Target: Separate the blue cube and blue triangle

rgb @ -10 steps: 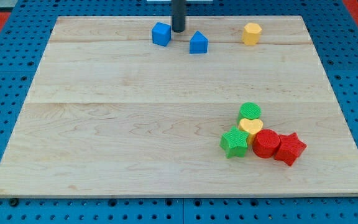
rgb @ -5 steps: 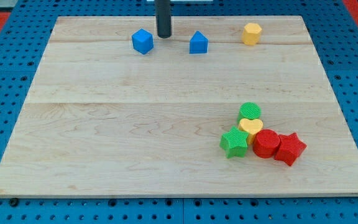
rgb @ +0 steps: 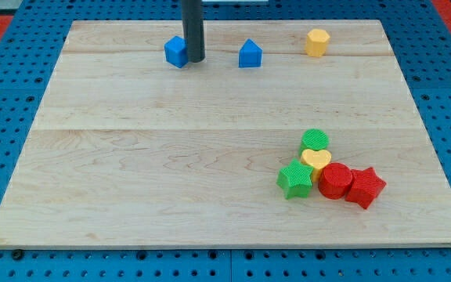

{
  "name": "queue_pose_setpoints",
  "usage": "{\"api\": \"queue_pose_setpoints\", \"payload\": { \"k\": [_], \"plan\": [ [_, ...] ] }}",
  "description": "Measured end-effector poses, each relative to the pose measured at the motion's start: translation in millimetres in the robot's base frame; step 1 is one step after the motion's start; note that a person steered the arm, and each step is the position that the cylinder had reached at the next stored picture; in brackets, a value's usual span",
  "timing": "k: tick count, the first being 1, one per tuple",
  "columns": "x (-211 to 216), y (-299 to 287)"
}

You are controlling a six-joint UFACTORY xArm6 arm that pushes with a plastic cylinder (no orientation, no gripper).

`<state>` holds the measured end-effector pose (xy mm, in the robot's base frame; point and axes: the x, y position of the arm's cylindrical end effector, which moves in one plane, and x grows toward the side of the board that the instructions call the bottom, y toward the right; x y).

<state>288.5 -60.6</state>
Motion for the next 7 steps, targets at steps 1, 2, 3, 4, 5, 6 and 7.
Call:
{"api": "queue_pose_setpoints", "payload": {
  "k": [1,2,3,4,5,6,7],
  "plan": [
    [1.2,3.6],
    [26.9,37.8],
    [28.4,80.5],
    [28.2,90.5],
    [21.1,93.8],
    [14.6,93.9],
    [0.5,102.8]
  ]
}}
